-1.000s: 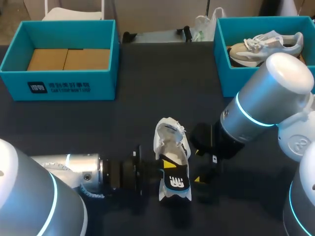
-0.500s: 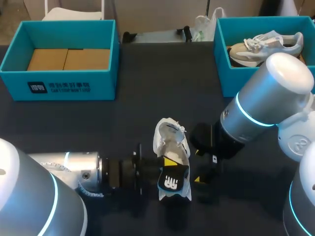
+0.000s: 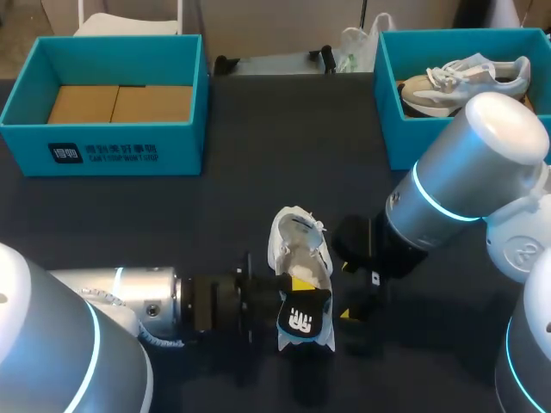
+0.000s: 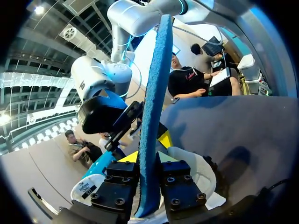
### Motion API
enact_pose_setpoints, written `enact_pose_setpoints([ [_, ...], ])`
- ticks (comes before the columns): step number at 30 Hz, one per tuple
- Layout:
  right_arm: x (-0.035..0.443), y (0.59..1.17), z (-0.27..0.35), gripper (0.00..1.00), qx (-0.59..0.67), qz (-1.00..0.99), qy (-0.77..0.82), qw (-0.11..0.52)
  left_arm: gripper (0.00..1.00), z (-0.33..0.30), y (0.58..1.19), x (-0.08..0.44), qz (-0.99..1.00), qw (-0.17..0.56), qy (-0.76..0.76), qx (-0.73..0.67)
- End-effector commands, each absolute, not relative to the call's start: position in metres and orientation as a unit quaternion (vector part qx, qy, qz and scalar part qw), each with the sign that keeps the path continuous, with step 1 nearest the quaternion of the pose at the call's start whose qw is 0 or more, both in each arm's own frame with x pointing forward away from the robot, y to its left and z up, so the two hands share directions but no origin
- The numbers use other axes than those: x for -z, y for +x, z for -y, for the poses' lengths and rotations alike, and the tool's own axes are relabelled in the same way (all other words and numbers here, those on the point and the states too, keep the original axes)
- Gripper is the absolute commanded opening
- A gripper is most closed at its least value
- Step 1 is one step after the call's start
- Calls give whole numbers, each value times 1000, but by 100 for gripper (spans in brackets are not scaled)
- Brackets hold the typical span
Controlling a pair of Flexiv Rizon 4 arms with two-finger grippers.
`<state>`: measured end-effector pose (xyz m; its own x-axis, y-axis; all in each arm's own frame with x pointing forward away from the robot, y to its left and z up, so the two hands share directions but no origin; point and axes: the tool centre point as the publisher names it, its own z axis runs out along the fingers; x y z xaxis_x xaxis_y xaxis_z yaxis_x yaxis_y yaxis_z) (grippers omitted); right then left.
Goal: Take the shoe out of the shoebox, open the shoe tongue, remove and reinsert the insole, then place the shoe into the shoebox
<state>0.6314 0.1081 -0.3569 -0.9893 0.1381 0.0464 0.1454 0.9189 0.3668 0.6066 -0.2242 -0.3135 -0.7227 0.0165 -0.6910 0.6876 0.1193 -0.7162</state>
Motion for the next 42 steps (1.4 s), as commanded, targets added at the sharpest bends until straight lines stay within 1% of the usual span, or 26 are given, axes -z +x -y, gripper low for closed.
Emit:
enact_pose_setpoints([
  [1, 357, 630, -109, 100, 188, 979, -73, 8, 19, 227, 603, 310, -697, 275, 257, 611],
  [3, 357, 630, -109, 100, 188, 979, -73, 8, 0, 229, 603, 310, -696, 277, 264, 608],
  [10, 357, 630, -109, 100, 188, 979, -73, 8, 0, 233, 603, 317, -692, 301, 301, 583],
  [22, 357, 630, -109, 100, 188, 979, -73, 8, 0, 233, 626, 337, -703, 328, 298, 556],
  [29, 357, 630, -109, 100, 188, 979, -73, 8, 0, 232, 636, 345, -708, 366, 303, 522],
  [32, 357, 630, -109, 100, 188, 979, -73, 8, 0, 231, 639, 348, -712, 370, 302, 514],
  [42, 357, 630, -109, 100, 188, 979, -73, 8, 0, 222, 630, 341, -707, 336, 275, 558],
])
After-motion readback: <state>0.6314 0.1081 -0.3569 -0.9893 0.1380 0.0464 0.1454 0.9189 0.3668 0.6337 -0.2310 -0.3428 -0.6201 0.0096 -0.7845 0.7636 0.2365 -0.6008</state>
